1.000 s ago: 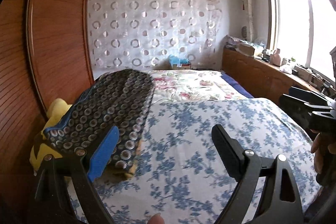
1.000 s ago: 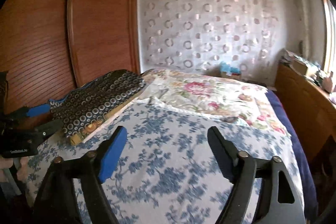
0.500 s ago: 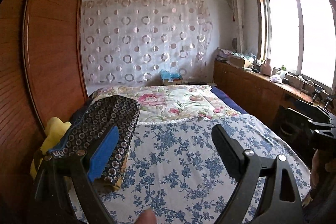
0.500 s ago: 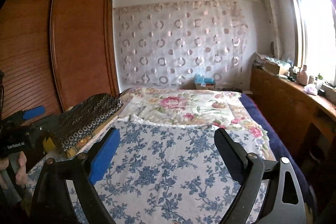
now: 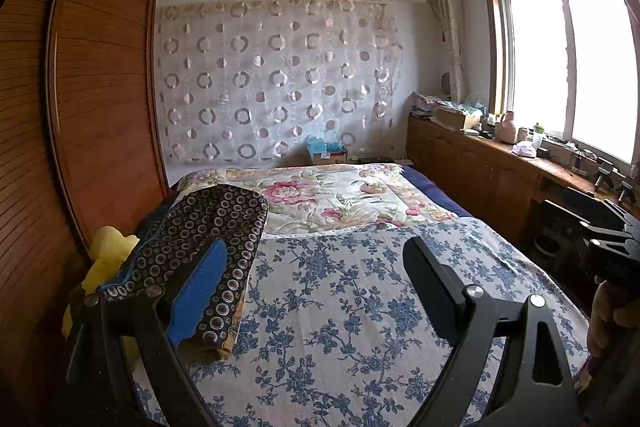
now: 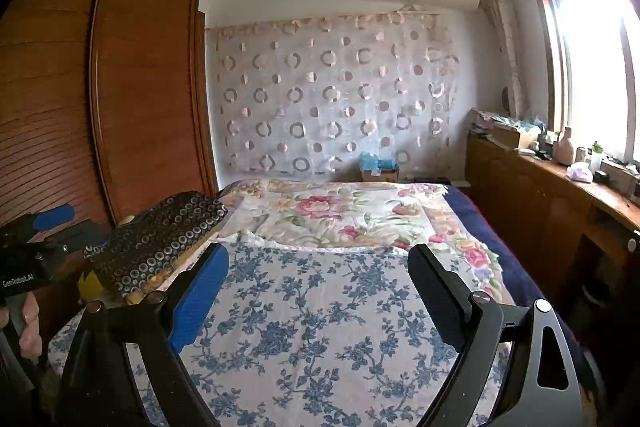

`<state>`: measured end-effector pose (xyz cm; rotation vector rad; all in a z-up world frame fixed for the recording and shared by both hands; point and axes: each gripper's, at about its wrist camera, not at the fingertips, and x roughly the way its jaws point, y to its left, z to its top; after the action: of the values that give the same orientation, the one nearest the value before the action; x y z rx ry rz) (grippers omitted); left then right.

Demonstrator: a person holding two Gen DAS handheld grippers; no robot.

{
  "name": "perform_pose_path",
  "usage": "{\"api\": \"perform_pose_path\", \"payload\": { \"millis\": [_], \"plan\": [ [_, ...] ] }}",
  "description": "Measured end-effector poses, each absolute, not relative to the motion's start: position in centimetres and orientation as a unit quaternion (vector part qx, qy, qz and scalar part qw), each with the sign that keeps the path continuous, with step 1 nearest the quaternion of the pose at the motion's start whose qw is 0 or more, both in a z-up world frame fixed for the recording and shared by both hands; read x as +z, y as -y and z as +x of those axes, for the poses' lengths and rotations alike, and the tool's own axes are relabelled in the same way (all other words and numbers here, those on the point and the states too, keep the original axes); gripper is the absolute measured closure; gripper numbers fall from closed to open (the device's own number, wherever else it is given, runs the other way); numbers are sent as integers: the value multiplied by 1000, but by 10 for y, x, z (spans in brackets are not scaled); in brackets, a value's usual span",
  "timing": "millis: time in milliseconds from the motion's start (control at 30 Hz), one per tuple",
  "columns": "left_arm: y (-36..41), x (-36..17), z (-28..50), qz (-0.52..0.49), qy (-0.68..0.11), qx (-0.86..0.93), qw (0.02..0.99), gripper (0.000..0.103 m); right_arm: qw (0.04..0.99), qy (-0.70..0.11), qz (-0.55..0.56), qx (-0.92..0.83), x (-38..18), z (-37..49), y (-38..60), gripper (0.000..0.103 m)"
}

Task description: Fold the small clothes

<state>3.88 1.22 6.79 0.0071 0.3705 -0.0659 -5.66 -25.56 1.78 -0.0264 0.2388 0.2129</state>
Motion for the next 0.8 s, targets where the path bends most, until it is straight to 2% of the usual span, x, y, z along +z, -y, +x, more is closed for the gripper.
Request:
{"api": "perform_pose_path", "payload": {
  "millis": [800],
  "plan": [
    [-13,67,39,3,-183,-30,983,13,986,-121,-19,110,21,-59,272,11]
  ]
}}
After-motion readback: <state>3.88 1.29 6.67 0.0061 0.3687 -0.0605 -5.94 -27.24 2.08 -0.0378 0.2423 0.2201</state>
